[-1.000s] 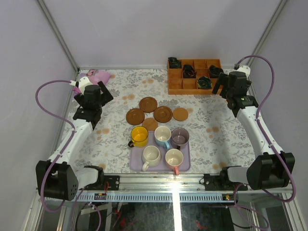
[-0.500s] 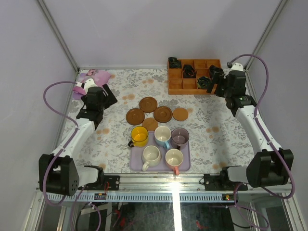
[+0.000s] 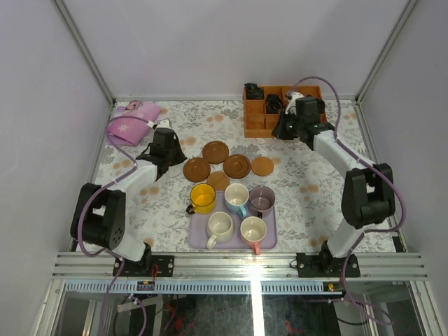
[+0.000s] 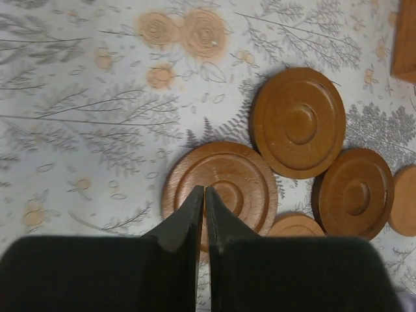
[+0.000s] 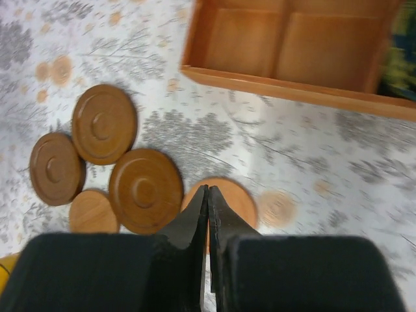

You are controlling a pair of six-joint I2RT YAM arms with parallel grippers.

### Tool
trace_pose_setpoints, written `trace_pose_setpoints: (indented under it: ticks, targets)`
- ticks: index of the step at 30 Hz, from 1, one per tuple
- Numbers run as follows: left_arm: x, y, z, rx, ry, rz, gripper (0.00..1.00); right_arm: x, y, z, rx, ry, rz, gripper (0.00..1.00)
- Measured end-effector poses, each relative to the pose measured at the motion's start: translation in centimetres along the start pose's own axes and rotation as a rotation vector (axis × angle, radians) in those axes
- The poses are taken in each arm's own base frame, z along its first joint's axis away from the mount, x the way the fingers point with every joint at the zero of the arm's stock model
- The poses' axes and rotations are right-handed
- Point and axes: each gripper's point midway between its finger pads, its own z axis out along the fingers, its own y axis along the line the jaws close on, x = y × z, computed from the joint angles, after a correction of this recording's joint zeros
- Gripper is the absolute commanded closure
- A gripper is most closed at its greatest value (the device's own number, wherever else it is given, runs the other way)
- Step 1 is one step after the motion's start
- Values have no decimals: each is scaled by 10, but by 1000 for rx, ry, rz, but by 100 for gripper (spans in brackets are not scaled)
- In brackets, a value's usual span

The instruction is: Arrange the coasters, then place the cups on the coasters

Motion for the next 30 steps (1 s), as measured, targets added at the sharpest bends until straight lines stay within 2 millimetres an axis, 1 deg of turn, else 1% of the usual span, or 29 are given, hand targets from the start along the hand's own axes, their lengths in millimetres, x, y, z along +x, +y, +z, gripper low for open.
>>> trace_pose_setpoints:
  ticks: [2,4,6,9,13,16,20,25,30]
  targets:
    - [5,-7,7,18,21,4,100,6,18,17,-53,37,-17,100]
    - [12,-12,12,35,46,6,100,17,36,34,-107,85,-34,100]
    - [18,-14,16,46,68,4,100,34,56,50,-159,147,-55,100]
    - [27,-17,22,64,106,-2,100,58,79,66,-216,239,-85,100]
    - [38,-21,27,89,155,-16,100,85,103,77,-268,343,-123,100]
    - [47,-23,30,105,190,-25,100,96,111,80,-291,395,-144,100]
    - [58,-24,33,121,232,-40,100,104,114,83,-303,444,-155,100]
    - [69,-23,39,122,272,-48,100,122,109,86,-287,517,-147,100]
    - [70,-22,43,108,285,-52,100,146,103,91,-268,606,-127,100]
